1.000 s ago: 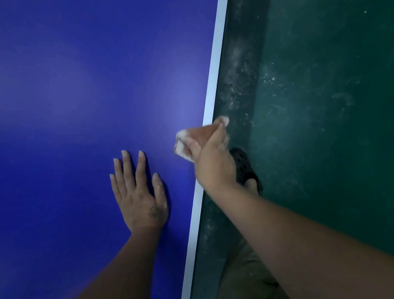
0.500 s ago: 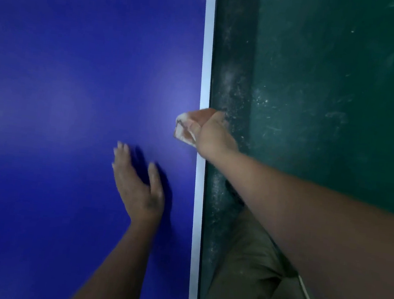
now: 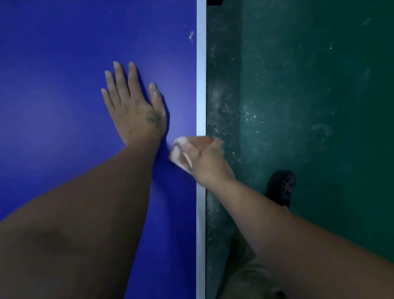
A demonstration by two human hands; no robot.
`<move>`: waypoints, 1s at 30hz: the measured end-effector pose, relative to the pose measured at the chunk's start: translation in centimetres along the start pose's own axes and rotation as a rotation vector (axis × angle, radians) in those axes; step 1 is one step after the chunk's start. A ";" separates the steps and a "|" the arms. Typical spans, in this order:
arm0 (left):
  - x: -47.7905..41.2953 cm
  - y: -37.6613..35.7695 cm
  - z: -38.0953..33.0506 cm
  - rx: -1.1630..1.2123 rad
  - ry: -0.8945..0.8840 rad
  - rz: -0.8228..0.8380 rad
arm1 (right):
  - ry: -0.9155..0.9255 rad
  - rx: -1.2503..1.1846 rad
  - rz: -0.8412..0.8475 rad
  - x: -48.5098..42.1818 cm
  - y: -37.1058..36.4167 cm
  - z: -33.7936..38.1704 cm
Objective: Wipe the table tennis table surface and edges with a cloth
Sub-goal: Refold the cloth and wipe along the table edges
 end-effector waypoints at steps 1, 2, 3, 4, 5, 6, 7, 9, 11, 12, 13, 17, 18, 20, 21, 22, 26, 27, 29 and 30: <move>0.1 0.1 0.1 -0.008 0.001 -0.005 | -0.003 -0.014 -0.016 -0.8 0.6 1.3; 0.2 0.1 0.1 -0.012 0.005 -0.007 | -0.007 -0.023 -0.025 -1.6 1.1 2.6; 0.0 0.0 0.1 -0.011 0.009 -0.004 | -0.009 -0.029 -0.025 -2.7 1.6 4.2; 0.0 0.0 0.1 -0.014 0.012 -0.001 | 0.000 -0.031 -0.028 -3.8 2.2 5.7; -0.1 -0.1 0.0 -0.017 0.014 0.002 | 0.022 -0.036 -0.041 -5.0 2.8 7.5; -0.1 -0.1 0.0 -0.024 0.014 0.005 | 0.047 -0.047 -0.058 -6.0 3.6 9.3; -0.1 -0.1 -0.1 -0.031 0.016 0.006 | 0.067 -0.068 -0.078 -6.9 4.3 11.0; -0.4 -0.2 0.0 -0.037 0.021 -0.002 | 0.090 -0.112 -0.114 -8.5 5.3 14.3; -0.7 -0.4 0.2 -0.040 0.026 -0.013 | 0.099 -0.132 -0.153 -9.7 5.8 16.1; -0.8 -0.5 0.3 -0.043 0.028 -0.015 | 0.105 -0.138 -0.169 -10.0 5.9 16.4; -0.7 -0.6 0.3 -0.046 0.031 -0.010 | 0.107 -0.143 -0.178 -9.9 5.9 16.0; -0.5 -0.4 0.1 -0.034 0.026 -0.008 | 0.170 -0.151 -0.172 -7.0 4.3 11.4; -0.6 -0.3 0.0 -0.032 0.024 -0.008 | 0.188 -0.125 -0.175 -6.1 3.8 10.2; -0.6 -0.1 0.0 -0.030 0.027 -0.006 | 0.207 -0.044 -0.201 -5.0 3.2 8.2; -0.6 -0.1 0.1 -0.030 0.029 -0.005 | 0.208 -0.009 -0.225 -4.8 3.0 7.7; -0.5 -0.1 0.1 -0.030 0.032 -0.005 | 0.208 0.026 -0.251 -4.7 3.0 7.5; -0.6 -0.1 0.0 -0.020 0.023 -0.025 | 0.164 0.034 -0.334 -5.5 3.5 9.2; -0.6 -0.1 -0.1 -0.019 0.022 -0.028 | 0.150 -0.001 -0.351 -6.0 3.8 10.0; -0.6 0.0 -0.1 -0.020 0.024 -0.022 | 0.142 -0.047 -0.373 -7.4 4.5 12.5; -0.7 -0.1 -0.1 -0.021 0.026 -0.017 | 0.147 -0.057 -0.376 -8.2 5.0 14.0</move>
Point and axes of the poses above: each hand's wrist, its own x-axis away from the middle knuckle, its own y-axis out of the back of the hand, z = x × y, the point moved 10 cm from there along -x, towards the middle knuckle, and after that the axes turned 8 degrees about -x, right-handed, at the moved point
